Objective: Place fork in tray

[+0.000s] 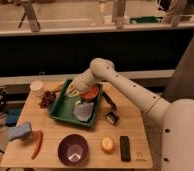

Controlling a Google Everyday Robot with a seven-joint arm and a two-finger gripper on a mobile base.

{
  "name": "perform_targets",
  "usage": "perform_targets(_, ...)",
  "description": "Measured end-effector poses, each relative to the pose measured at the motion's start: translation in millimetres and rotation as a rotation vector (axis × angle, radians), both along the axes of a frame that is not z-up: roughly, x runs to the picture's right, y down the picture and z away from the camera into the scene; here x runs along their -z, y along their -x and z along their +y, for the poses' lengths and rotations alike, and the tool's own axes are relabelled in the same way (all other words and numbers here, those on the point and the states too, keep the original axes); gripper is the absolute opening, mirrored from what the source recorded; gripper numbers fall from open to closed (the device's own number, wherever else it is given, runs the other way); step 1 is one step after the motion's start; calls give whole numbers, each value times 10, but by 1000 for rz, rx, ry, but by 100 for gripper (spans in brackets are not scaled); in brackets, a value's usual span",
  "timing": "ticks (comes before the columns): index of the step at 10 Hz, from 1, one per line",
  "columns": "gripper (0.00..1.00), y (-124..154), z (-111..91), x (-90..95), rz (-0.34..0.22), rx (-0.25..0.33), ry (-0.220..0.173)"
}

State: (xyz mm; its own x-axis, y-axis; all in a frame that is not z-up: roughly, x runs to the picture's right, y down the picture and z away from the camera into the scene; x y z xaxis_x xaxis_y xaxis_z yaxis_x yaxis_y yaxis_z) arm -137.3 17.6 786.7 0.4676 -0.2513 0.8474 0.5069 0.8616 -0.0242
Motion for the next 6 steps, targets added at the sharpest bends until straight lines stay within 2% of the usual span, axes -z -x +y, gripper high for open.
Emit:
perform_targets(4, 0, 86, 36, 95, -67, 32, -36)
perform_targets(6, 12, 89, 52, 69, -65, 38, -32)
